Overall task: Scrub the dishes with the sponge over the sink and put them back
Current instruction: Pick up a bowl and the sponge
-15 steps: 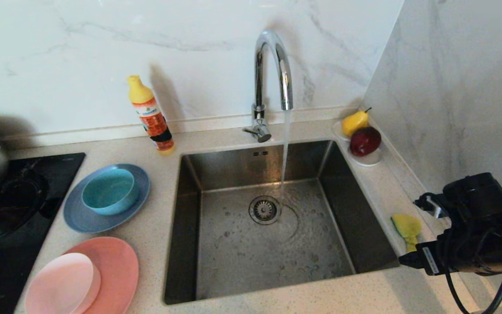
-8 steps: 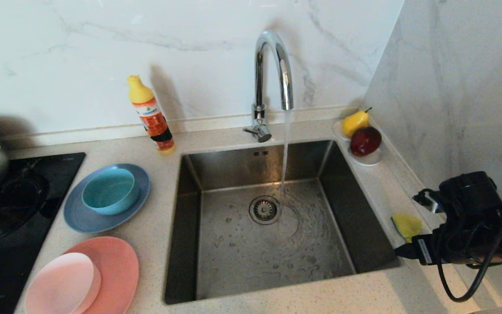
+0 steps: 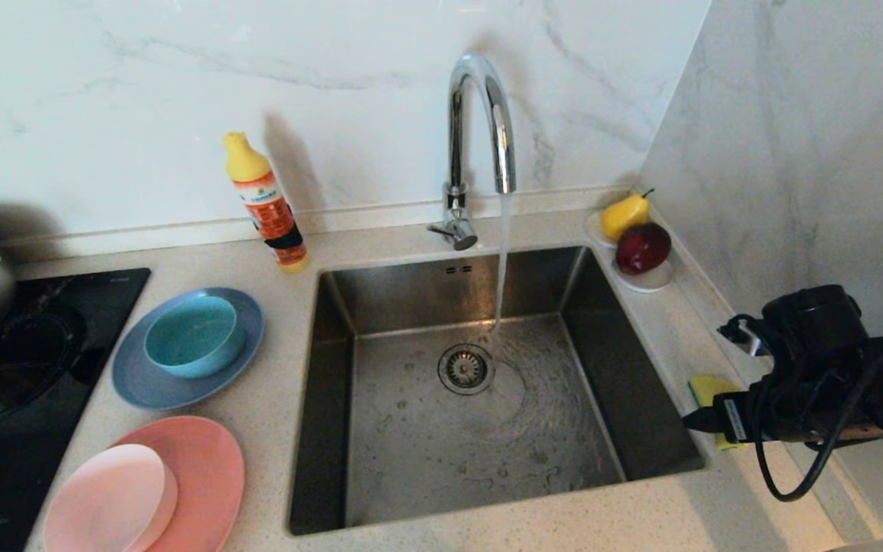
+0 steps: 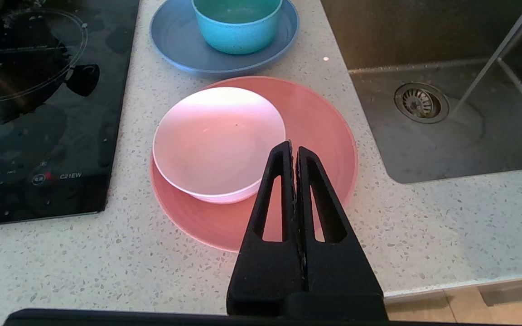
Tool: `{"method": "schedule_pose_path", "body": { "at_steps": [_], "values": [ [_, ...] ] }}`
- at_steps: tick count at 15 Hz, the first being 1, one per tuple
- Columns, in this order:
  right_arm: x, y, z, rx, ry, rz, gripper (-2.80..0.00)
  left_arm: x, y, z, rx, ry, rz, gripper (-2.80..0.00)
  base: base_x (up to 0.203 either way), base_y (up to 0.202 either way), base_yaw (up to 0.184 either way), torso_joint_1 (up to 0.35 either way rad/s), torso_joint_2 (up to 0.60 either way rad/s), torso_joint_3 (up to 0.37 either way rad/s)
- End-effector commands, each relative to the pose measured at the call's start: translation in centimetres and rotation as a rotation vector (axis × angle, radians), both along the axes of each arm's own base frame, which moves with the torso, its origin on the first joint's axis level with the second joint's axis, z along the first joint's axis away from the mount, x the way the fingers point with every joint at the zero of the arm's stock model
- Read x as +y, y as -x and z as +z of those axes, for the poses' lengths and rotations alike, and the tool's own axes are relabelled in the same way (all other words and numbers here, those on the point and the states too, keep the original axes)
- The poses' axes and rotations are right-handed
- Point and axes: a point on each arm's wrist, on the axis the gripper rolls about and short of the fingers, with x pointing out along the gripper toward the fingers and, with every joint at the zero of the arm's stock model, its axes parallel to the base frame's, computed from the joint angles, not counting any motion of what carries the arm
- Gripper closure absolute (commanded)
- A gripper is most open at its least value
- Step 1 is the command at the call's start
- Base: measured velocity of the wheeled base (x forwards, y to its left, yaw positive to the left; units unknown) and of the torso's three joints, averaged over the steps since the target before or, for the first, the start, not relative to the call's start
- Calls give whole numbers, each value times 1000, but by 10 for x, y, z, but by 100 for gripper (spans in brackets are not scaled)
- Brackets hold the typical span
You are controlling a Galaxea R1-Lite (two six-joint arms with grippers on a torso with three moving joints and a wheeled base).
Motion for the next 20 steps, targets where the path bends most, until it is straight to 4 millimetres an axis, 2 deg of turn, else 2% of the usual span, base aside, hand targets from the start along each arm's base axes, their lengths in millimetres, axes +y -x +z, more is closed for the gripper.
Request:
{"method": "schedule_pose_path", "body": {
  "at_steps": [1,2,3,15,17,19,20],
  "values": [
    [0,-2,1,-6,0,0,-280,0,-1,-4,17,0,1,0,0,0,0,0,0,0],
    [0,-2,2,-9,0,0,-280,0,-1,-4,17,0,1,0,0,0,0,0,0,0],
    [0,-3,3,-11,0,0,0,0,-1,-4,17,0,1,0,0,0,0,0,0,0],
    [0,1,1,6,1,-1,0,0,-1,-4,17,0,1,0,0,0,0,0,0,0],
    [1,5,8,-12,0,2,0,0,-1,-4,17,0,1,0,0,0,0,0,0,0],
    [4,20,30,-67,-2,24,0,0,-1,-4,17,0,1,0,0,0,0,0,0,0],
    [7,23,33,-68,-1,38,0,0,-1,-4,17,0,1,0,0,0,0,0,0,0]
  ]
}}
